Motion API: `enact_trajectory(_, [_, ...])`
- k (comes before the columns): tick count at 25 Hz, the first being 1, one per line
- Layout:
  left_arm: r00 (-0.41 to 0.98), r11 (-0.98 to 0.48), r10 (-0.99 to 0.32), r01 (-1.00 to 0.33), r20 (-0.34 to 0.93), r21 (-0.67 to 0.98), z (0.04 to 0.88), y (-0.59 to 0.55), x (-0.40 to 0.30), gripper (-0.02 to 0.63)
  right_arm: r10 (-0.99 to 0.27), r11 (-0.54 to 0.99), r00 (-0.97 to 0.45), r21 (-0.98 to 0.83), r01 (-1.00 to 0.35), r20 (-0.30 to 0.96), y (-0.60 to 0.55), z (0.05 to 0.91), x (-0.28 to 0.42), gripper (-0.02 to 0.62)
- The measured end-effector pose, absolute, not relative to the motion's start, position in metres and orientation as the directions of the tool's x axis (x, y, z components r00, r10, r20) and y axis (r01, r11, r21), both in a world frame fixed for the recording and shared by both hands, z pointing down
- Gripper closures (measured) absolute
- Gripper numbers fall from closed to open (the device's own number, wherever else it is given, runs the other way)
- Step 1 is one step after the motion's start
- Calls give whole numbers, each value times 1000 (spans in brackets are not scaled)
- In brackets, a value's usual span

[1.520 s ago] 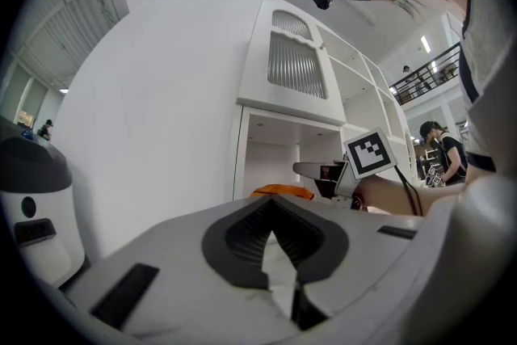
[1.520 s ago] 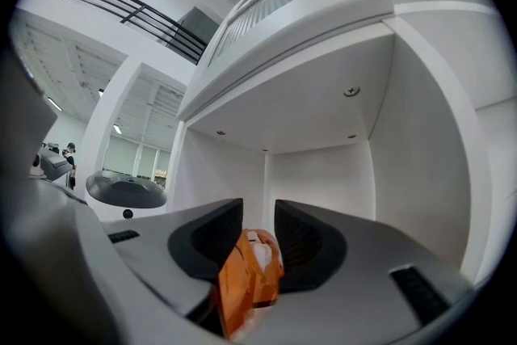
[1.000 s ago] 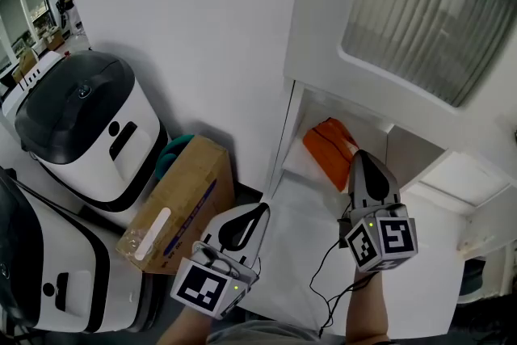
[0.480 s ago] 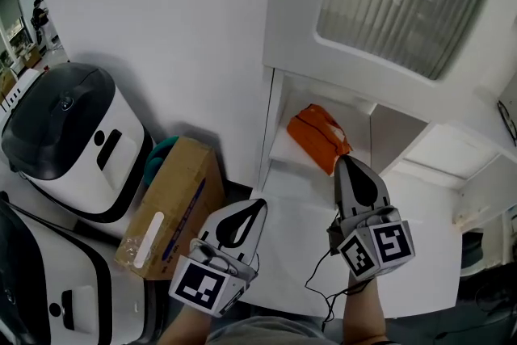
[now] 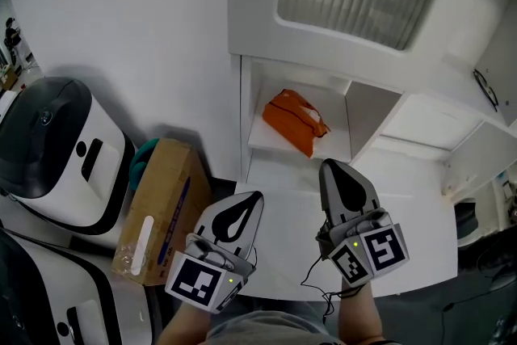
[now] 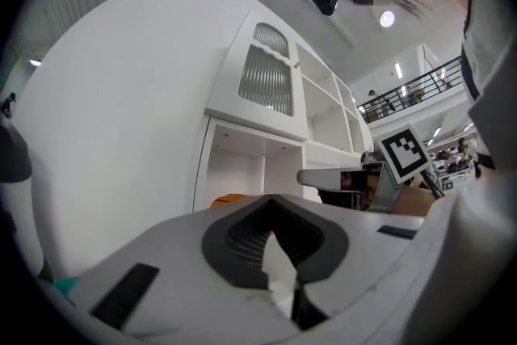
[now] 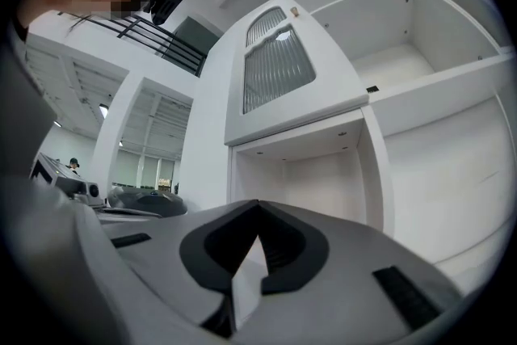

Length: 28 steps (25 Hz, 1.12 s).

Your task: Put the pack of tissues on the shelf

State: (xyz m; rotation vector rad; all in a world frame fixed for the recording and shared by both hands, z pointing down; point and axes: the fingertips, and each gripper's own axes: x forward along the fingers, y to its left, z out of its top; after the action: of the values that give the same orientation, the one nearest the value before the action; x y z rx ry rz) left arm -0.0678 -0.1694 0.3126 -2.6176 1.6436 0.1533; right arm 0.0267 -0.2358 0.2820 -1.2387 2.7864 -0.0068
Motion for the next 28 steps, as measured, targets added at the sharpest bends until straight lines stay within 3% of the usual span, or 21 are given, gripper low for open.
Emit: enact_trajectory(28, [653, -661, -743, -750, -143, 9, 300, -172, -9, 575, -808, 586, -583, -23, -810, -87, -177, 285, 56, 603])
